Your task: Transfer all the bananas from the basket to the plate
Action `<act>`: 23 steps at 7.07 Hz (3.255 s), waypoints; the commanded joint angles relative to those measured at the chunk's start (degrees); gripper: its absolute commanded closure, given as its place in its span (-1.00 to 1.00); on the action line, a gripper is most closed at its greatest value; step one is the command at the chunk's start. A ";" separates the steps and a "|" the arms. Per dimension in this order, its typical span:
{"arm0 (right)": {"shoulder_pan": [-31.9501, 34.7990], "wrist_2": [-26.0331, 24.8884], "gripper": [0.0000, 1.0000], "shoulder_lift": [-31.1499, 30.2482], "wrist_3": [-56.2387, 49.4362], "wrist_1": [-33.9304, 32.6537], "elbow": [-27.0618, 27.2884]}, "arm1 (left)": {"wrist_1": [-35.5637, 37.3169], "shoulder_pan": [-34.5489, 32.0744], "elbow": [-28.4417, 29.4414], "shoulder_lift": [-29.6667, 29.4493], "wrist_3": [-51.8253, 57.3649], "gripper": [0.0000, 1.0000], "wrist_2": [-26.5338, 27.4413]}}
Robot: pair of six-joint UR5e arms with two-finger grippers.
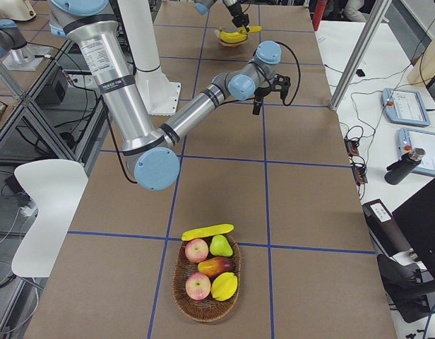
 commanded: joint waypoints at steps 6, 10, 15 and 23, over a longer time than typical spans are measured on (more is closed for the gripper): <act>-0.44 -0.99 -1.00 -0.26 0.00 0.16 -0.38 | 0.18 5.28 0.44 4.08 0.38 1.00 0.01; -0.44 -0.90 -1.00 -0.35 0.00 0.25 -0.38 | -0.18 5.28 -0.44 5.23 4.34 0.10 -0.96; -0.35 -0.99 -1.00 -1.41 -0.35 0.51 -0.64 | 0.00 3.88 -1.49 4.70 6.53 -1.00 -5.49; 14.37 -6.26 -1.00 -19.65 -40.60 -0.02 -5.45 | 39.27 -17.22 -1.24 -18.22 39.67 -1.00 -23.28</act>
